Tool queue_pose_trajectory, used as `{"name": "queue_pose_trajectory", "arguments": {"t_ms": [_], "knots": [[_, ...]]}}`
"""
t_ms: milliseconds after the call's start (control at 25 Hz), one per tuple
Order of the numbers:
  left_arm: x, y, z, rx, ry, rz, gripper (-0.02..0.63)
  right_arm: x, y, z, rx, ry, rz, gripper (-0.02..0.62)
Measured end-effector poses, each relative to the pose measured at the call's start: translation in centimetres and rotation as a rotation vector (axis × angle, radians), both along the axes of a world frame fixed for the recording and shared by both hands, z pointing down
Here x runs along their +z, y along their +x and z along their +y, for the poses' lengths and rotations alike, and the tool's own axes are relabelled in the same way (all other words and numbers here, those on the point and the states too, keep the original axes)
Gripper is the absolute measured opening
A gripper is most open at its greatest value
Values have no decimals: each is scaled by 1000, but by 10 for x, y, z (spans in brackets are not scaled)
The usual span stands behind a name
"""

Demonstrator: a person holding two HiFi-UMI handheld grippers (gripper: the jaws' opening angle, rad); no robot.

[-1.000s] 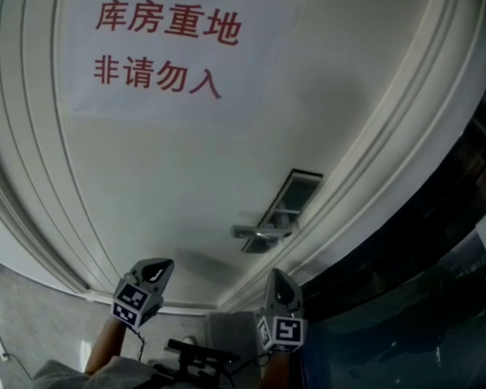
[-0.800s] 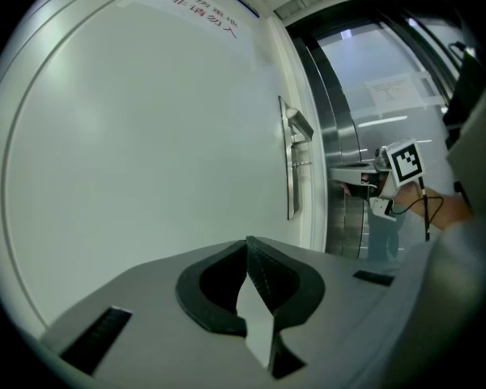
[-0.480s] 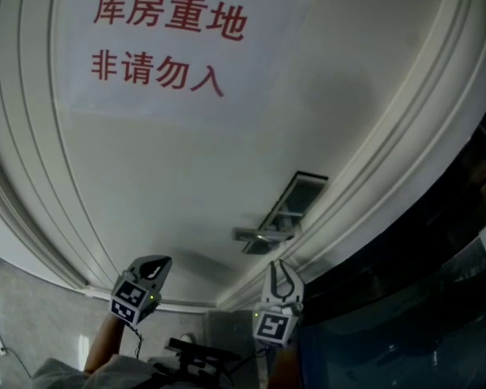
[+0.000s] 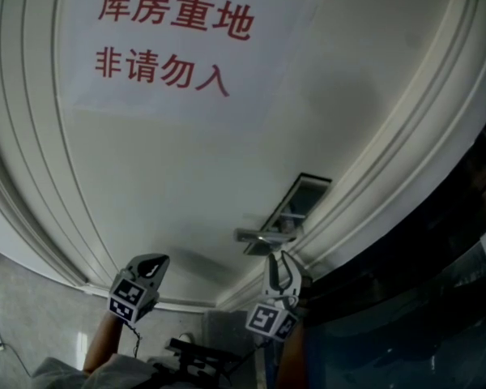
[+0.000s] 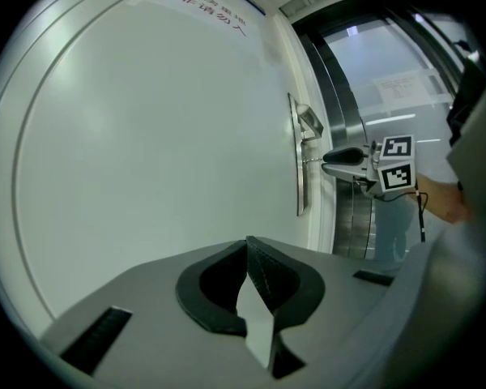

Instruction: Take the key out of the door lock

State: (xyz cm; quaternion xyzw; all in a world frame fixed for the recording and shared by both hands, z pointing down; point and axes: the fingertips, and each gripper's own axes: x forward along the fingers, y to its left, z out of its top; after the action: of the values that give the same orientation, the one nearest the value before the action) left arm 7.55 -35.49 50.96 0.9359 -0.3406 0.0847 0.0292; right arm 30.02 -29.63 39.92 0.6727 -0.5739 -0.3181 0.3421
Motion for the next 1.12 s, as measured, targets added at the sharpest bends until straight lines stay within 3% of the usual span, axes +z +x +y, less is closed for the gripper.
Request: {"name": "queue_pose_trajectory", "arguments": {"t_ms": [1120], "knots": [[6,-9,-4,-41,-12,12,5,3,-3,-27,13,-60,381,123]]}}
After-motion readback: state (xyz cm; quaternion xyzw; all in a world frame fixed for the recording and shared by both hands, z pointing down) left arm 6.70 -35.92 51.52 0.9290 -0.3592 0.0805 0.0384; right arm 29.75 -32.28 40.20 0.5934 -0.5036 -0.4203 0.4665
